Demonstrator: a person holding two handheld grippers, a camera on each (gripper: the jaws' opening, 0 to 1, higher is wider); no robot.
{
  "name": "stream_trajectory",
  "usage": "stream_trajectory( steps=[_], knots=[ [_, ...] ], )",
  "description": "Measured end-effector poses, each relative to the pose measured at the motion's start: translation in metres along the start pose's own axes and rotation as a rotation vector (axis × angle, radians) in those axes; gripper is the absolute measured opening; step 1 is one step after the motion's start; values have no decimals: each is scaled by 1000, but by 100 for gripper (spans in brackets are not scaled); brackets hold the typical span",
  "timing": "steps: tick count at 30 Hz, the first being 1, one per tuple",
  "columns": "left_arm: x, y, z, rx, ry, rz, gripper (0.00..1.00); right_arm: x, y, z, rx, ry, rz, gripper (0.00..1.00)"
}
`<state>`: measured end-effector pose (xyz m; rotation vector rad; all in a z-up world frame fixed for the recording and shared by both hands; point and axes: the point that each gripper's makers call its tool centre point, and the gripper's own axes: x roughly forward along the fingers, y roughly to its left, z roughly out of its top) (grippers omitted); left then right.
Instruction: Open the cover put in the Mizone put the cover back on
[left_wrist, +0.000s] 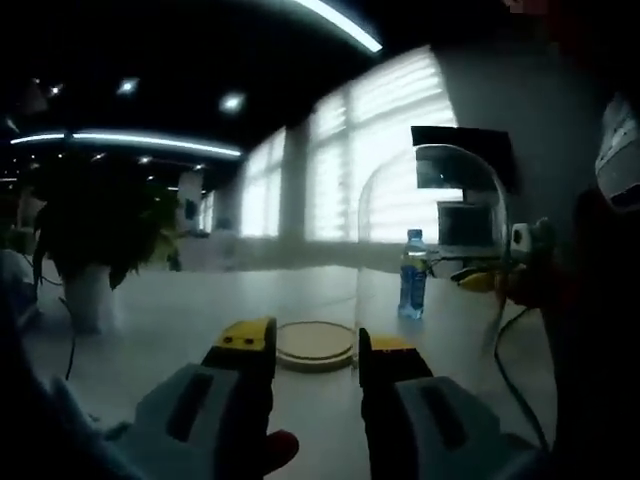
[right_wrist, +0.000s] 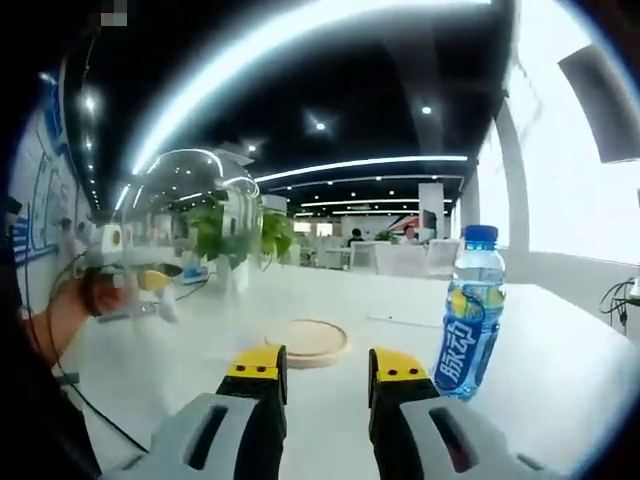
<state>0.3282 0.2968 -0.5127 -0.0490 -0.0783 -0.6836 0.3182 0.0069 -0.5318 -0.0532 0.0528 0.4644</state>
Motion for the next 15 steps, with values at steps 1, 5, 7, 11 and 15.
stream_trajectory(
  steps=[1, 5, 7, 11, 15],
  knots=[
    [1, 3, 2, 1, -4, 2, 26, 0, 0, 0, 0, 3, -2, 26],
    [4, 10, 9, 18, -16, 7, 25, 0, -2, 0, -12, 6, -11, 26],
    [6, 11, 7, 49, 3, 1, 25, -1, -3, 0, -14, 5, -14, 26],
    [9, 2, 3, 68, -2, -72, 25, 0, -8, 1, -21, 6, -28, 26],
    [8, 3, -3, 4, -44, -116, 26, 1, -8, 1, -30, 6, -28, 26]
  ],
)
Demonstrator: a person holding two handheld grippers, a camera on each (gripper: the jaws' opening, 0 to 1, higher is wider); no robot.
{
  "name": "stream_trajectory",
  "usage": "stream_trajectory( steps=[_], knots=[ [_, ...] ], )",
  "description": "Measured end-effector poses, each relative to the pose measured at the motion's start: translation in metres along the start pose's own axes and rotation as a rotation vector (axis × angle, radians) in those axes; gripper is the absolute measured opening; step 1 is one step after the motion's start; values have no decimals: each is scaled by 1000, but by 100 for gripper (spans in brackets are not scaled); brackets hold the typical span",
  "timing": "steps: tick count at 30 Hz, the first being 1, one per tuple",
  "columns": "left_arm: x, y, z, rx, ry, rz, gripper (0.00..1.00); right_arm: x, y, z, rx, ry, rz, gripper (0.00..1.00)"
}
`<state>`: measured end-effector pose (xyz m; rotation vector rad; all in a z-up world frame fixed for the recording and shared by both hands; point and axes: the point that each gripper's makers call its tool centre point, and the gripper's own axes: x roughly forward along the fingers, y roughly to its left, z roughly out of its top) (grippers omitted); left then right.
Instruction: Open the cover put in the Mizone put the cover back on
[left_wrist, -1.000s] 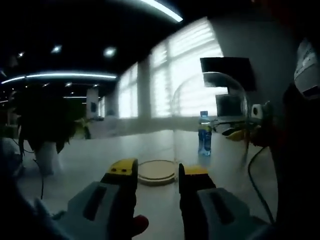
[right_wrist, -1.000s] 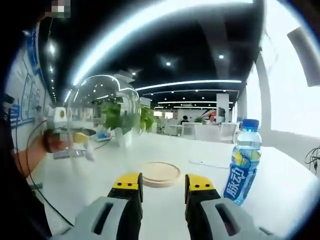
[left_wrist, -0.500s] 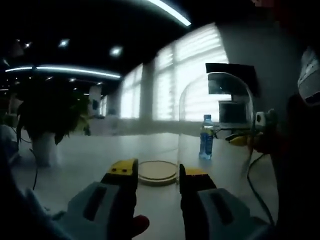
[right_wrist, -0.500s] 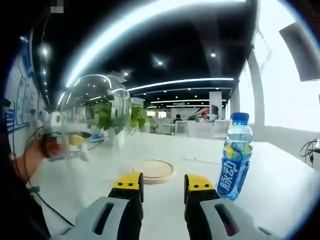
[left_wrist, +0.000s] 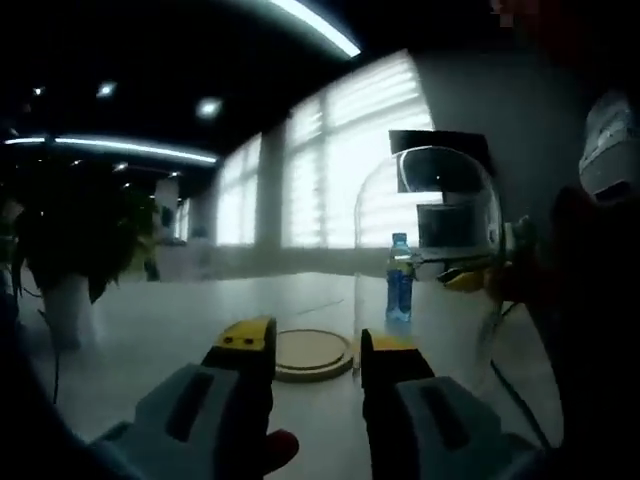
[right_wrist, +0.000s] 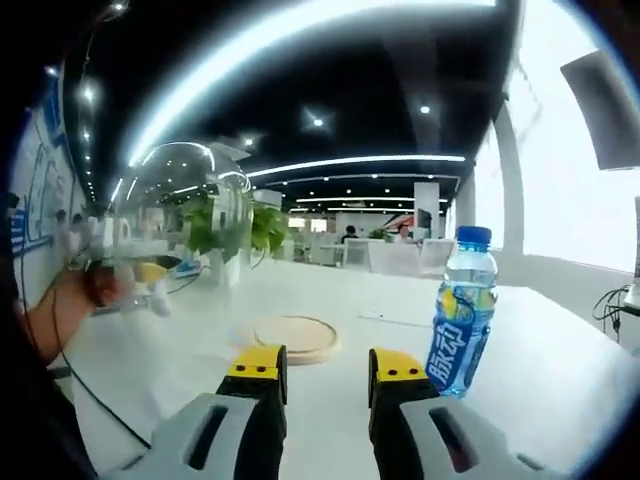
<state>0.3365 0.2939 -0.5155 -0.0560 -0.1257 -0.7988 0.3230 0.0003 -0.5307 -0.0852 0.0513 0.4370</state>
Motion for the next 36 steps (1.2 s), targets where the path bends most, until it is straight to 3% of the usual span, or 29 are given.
stream_trajectory(
  steps=[7, 13, 14, 19, 27, 32, 36],
  knots=[
    [-3, 2, -8, -5, -5, -5, 25, 2, -2, 1, 16, 6, -6, 26],
    [-3, 10, -22, 23, 46, 37, 25, 4, -2, -4, 13, 16, -7, 26],
    [-4, 11, -28, 29, 77, 45, 25, 5, -1, -7, 5, 24, -6, 26],
    [-1, 8, -34, 36, 97, 45, 25, 7, 0, -9, 2, 28, -3, 26],
    [1, 7, -26, 18, 69, 42, 24, 5, -3, -5, 29, 16, -4, 26],
    [5, 8, -22, 53, 79, 40, 24, 5, -5, -8, 34, 32, -14, 26],
    [10, 8, -6, 70, 62, 28, 24, 5, -6, -7, 42, 26, -16, 26]
  ],
)
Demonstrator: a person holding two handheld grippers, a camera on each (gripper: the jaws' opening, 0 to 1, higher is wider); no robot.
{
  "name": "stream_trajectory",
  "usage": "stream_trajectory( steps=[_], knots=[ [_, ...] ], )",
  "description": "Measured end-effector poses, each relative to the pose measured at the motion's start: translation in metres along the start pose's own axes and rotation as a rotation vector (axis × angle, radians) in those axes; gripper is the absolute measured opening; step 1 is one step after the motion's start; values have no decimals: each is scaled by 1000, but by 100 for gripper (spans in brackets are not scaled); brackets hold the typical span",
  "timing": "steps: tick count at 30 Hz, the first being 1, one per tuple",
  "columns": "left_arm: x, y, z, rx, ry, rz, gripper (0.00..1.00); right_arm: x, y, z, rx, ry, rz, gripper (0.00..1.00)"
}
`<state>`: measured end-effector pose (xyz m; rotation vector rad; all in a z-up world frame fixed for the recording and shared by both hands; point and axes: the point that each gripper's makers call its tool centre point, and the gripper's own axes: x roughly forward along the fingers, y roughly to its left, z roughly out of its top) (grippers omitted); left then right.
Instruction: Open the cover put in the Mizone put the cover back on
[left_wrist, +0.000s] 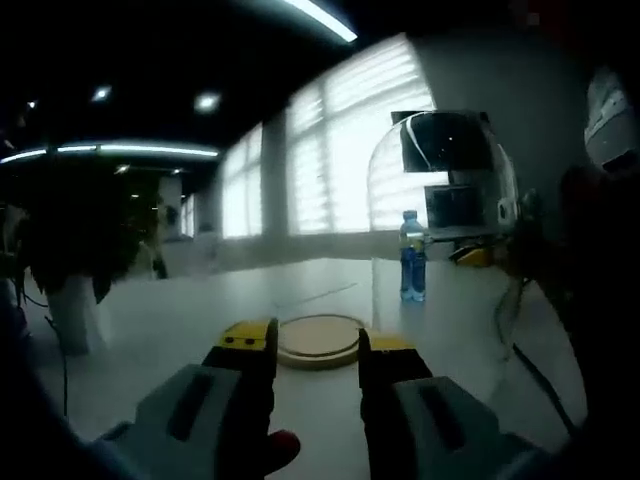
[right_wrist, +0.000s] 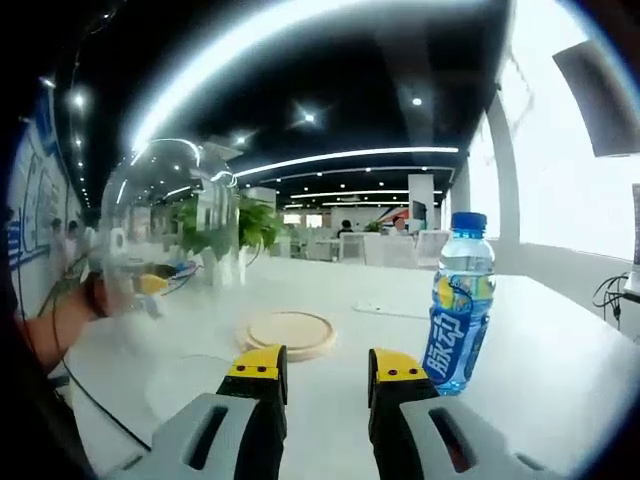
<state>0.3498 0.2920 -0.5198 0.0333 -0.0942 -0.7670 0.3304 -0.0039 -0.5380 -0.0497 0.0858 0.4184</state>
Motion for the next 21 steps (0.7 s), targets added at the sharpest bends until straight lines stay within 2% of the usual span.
stream_trajectory(
  steps=[4, 7, 9, 10, 11, 12, 16, 20, 21],
  knots=[
    [6, 1, 4, 19, 3, -9, 24, 1, -1, -1, 9, 4, -2, 25],
    [7, 1, 1, -4, -7, -16, 25, 1, -1, -1, 9, 7, -1, 25],
    [5, 1, 2, -41, -58, -20, 25, 1, -5, -1, 26, 8, -12, 25],
    [3, 1, 4, -85, -88, -24, 25, 0, -7, 0, 36, 5, -16, 25],
    [2, 4, 1, -97, -52, -16, 25, 0, -10, 1, 50, -2, -23, 25],
    [1, 5, 7, -47, -84, -13, 25, -1, -12, 2, 58, -4, -28, 25],
    [-1, 5, 2, -82, -74, -11, 25, -1, -18, 8, 63, -16, -46, 26],
    [2, 2, -16, -30, 4, -7, 25, 0, -27, 16, 52, -24, -74, 26],
    [3, 0, -16, -31, 2, -8, 25, 0, -29, 17, 53, -22, -79, 26]
  ],
)
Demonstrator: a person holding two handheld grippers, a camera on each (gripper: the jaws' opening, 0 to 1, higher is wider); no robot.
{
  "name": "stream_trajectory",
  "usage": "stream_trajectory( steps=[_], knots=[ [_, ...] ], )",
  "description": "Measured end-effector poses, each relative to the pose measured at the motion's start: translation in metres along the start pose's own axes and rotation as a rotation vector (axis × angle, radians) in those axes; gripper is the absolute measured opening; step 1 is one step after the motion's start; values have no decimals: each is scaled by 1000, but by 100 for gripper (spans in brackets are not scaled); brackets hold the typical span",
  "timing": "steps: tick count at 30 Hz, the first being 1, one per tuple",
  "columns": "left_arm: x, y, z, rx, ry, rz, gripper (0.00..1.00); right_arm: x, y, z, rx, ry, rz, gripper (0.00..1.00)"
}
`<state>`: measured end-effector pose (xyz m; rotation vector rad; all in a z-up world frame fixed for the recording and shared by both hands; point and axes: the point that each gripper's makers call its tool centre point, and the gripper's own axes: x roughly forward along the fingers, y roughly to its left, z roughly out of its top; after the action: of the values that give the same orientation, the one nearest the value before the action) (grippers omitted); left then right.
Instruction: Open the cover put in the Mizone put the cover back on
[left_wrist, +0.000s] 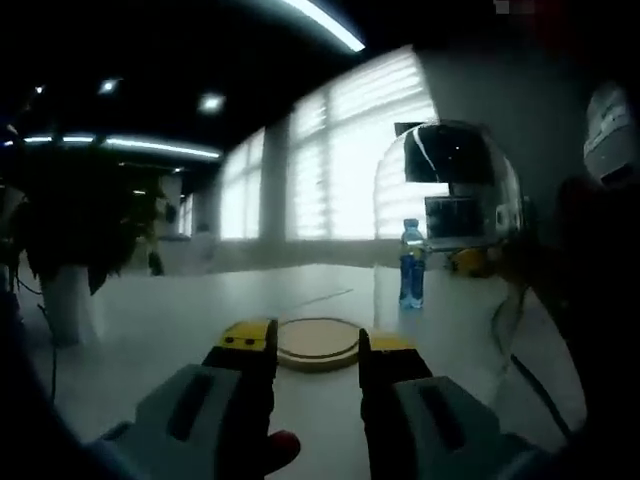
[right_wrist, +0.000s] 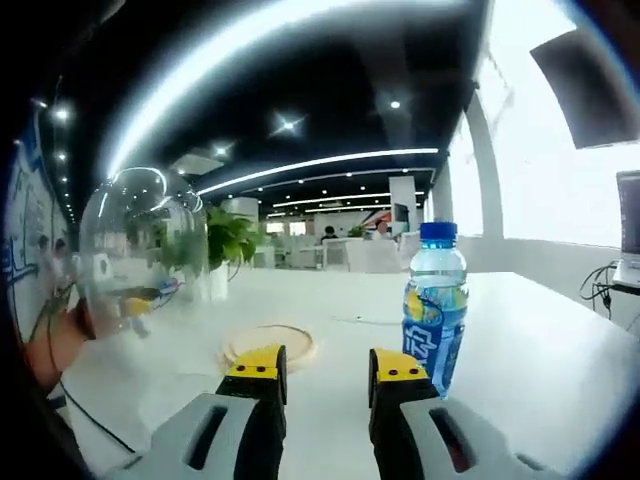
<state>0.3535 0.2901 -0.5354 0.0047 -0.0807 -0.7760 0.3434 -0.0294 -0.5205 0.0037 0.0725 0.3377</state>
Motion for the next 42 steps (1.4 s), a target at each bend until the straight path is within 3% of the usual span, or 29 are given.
stream_trajectory(
  steps=[5, 14, 18, 20, 22, 25, 32, 34, 36, 38, 39, 40, 42],
  knots=[
    [0, -4, 0, 8, 1, -13, 24, 1, -20, 17, -90, -2, -83, 26],
    [-1, -4, 1, -7, -4, -16, 24, 9, -61, 62, -117, -51, -210, 30],
    [1, -6, -1, 7, 10, -25, 24, 15, -69, 76, -121, -56, -229, 30],
    [3, -4, 4, 9, -4, -37, 24, 18, -67, 78, -132, -55, -223, 30],
    [7, 4, 4, 5, 34, -23, 23, 20, -66, 80, -141, -51, -222, 30],
    [14, 6, 14, 96, 67, -46, 23, 20, -65, 83, -140, -57, -225, 30],
    [32, 1, 45, 72, 24, -120, 23, 23, -64, 86, -126, -58, -224, 31],
    [33, -5, 48, 73, 0, -145, 23, 24, -64, 86, -123, -57, -223, 31],
    [31, -11, 54, 42, -62, -171, 23, 24, -65, 86, -122, -59, -224, 31],
    [27, -14, 54, -57, -96, -188, 23, 25, -65, 85, -125, -57, -226, 31],
    [27, -12, 48, -63, -59, -169, 23, 25, -66, 84, -126, -57, -227, 31],
    [26, -13, 49, -4, -62, -170, 23, 26, -66, 84, -129, -57, -227, 31],
    [25, -14, 48, 1, -64, -170, 23, 29, -65, 83, -133, -56, -221, 31]
  ],
)
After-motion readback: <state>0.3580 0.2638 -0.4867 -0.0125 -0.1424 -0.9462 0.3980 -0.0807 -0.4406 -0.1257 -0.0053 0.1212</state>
